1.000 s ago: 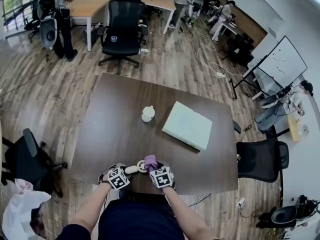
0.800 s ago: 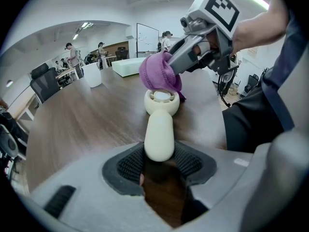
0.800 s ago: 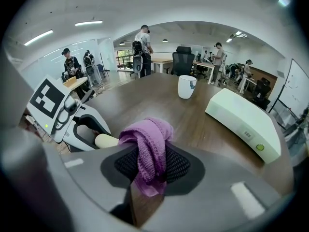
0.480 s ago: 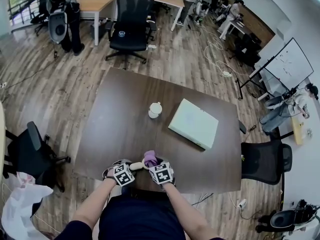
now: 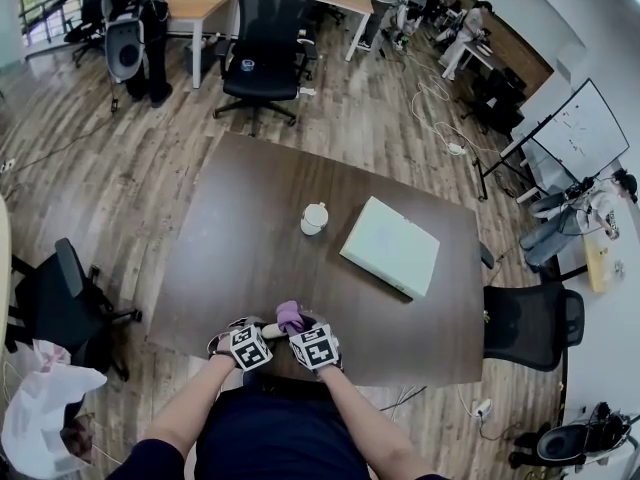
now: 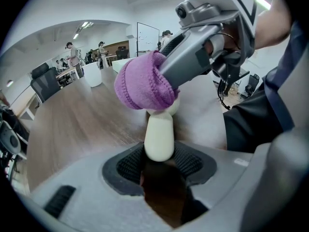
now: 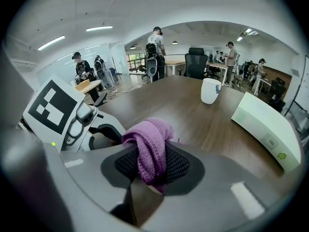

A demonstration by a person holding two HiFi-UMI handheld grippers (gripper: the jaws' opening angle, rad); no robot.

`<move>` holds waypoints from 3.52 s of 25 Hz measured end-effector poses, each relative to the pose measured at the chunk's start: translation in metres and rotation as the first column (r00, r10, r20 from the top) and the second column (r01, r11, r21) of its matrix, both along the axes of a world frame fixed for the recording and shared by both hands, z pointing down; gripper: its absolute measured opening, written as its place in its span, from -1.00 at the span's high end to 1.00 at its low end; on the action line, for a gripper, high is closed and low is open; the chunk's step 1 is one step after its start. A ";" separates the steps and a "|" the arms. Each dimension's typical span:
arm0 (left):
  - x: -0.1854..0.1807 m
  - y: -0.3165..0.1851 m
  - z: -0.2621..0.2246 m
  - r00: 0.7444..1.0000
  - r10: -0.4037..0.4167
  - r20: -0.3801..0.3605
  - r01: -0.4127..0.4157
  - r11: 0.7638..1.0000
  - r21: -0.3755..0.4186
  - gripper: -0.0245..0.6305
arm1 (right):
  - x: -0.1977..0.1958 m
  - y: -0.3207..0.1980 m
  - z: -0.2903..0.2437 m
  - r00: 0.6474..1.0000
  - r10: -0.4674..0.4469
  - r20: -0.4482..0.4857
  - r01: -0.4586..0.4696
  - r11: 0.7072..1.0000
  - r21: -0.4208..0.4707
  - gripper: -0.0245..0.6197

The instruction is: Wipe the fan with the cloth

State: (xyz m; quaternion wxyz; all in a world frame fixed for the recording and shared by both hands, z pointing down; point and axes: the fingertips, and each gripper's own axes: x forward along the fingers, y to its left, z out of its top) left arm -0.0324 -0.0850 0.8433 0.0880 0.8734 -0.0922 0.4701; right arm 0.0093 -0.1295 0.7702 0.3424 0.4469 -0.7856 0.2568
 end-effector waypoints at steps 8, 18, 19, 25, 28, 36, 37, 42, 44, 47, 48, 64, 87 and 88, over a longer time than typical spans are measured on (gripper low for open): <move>0.000 0.001 0.000 1.000 0.002 -0.010 -0.002 1.000 -0.006 0.32 | -0.021 0.002 0.002 0.999 -0.041 0.023 0.042 0.999 -0.004 0.54; 0.000 0.000 -0.002 1.000 0.004 -0.014 -0.004 1.000 -0.004 0.32 | -0.049 0.017 0.009 0.990 -0.128 0.066 0.129 0.991 -0.017 0.55; -0.001 0.000 -0.001 1.000 0.004 -0.014 -0.004 1.000 -0.005 0.32 | -0.050 0.017 0.009 0.989 -0.130 0.070 0.132 0.991 -0.019 0.55; 0.000 0.000 0.000 1.000 0.000 -0.017 0.000 1.000 -0.003 0.32 | -0.048 0.028 0.007 0.984 -0.157 0.081 0.160 0.987 -0.027 0.55; -0.001 0.000 0.001 1.000 0.000 -0.020 0.000 1.000 -0.002 0.32 | -0.045 0.037 0.009 0.983 -0.162 0.087 0.166 0.986 -0.032 0.55; -0.001 0.001 -0.001 1.000 0.008 -0.021 -0.008 1.000 -0.005 0.32 | -0.029 0.054 0.012 0.988 -0.137 0.072 0.140 0.989 -0.042 0.56; 0.000 0.001 -0.001 1.000 0.009 -0.022 -0.009 1.000 -0.006 0.32 | -0.027 0.056 0.014 0.989 -0.126 0.075 0.130 0.991 -0.045 0.56; -0.002 0.000 0.002 1.000 0.007 -0.020 -0.007 1.000 -0.009 0.32 | -0.019 0.063 0.019 0.992 -0.104 0.066 0.107 0.993 -0.045 0.57; -0.001 0.000 0.000 1.000 0.008 -0.021 -0.008 1.000 -0.010 0.32 | -0.015 0.066 0.020 0.993 -0.102 0.059 0.105 0.994 -0.040 0.57; -0.001 0.000 0.001 1.000 0.006 -0.019 -0.006 1.000 -0.012 0.32 | -0.008 0.071 0.024 0.994 -0.097 0.049 0.100 0.994 -0.051 0.57; -0.001 -0.001 0.001 1.000 0.006 -0.017 -0.006 1.000 -0.010 0.32 | -0.005 0.073 0.025 0.995 -0.092 0.048 0.095 0.994 -0.056 0.57; 0.000 0.000 0.001 1.000 0.012 -0.021 -0.012 1.000 -0.007 0.32 | 0.023 0.086 0.034 0.999 -0.007 0.044 0.011 0.997 -0.082 0.57; -0.001 0.000 0.002 1.000 0.021 -0.020 -0.022 1.000 -0.014 0.33 | 0.091 0.077 0.043 0.972 0.234 0.038 -0.228 0.966 -0.120 0.56; -0.001 -0.001 0.002 1.000 0.024 -0.019 -0.024 1.000 -0.010 0.33 | 0.093 0.074 0.043 0.971 0.236 0.037 -0.230 0.966 -0.120 0.56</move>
